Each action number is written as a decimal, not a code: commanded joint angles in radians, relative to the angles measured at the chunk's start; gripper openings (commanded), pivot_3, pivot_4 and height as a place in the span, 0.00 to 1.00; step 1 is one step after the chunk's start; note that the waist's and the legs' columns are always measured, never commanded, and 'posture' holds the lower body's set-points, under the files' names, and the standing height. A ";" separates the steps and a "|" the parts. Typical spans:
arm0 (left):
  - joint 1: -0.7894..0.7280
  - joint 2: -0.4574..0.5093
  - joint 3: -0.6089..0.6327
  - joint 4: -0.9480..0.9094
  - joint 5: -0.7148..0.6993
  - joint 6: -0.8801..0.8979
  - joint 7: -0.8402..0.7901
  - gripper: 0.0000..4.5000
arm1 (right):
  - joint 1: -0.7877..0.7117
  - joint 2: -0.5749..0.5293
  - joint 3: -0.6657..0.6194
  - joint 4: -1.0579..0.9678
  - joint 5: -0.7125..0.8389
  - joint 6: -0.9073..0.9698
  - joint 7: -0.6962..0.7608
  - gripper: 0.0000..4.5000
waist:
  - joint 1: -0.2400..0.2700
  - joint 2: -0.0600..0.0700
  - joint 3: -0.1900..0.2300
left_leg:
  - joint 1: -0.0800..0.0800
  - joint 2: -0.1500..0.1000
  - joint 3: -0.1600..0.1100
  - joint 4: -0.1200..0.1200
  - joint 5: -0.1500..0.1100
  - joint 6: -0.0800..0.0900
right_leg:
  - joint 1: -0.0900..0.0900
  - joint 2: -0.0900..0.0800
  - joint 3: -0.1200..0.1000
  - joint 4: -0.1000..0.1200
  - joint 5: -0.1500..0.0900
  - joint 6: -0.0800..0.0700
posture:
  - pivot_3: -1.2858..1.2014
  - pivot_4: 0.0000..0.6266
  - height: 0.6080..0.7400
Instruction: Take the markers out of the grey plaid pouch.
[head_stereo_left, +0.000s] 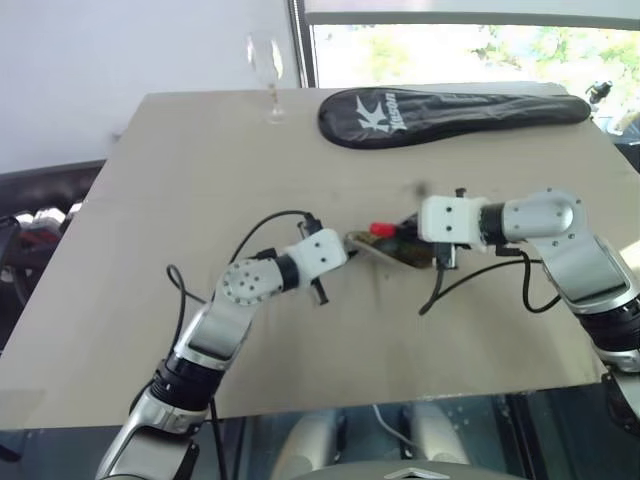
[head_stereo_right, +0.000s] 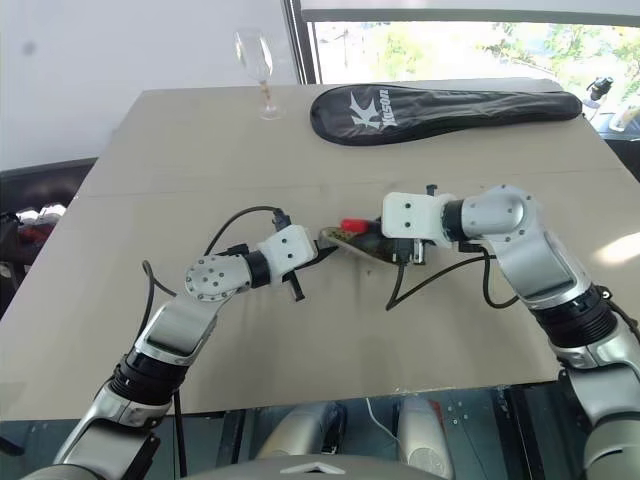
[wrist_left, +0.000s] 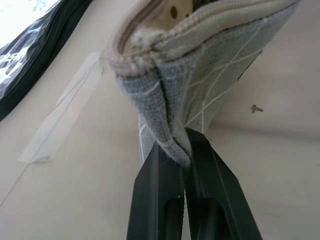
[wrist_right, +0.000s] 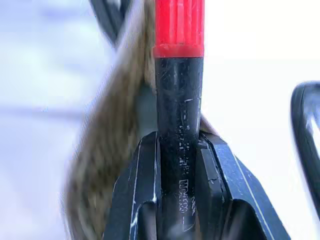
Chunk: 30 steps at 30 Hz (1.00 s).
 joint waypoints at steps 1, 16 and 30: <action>0.002 0.009 0.013 -0.006 0.012 -0.008 0.012 0.00 | -0.039 -0.009 -0.125 -0.043 0.064 0.052 -0.041 0.08 | 0.001 0.000 0.000 | 0.000 0.000 0.000 0.000 0.000 0.000 | 0.000 0.000 0.000 0.000 0.000 0.000 | 0.52 0.24 1.00; 0.026 0.012 0.048 -0.039 -0.003 0.025 0.019 0.00 | 0.074 -0.246 -0.148 0.289 -0.141 0.148 -0.192 0.54 | 0.006 0.000 0.000 | 0.000 0.000 0.003 -0.001 0.000 0.000 | -0.001 0.000 0.003 0.000 0.000 0.000 | 0.52 0.24 1.00; 0.034 -0.003 0.053 -0.059 -0.030 0.057 0.019 0.00 | 0.039 -0.119 -0.242 -0.016 0.154 0.356 -0.087 0.94 | 0.001 0.000 0.000 | 0.000 0.001 0.003 -0.001 0.000 0.000 | -0.001 0.000 0.003 0.000 0.000 0.000 | 0.52 0.24 1.00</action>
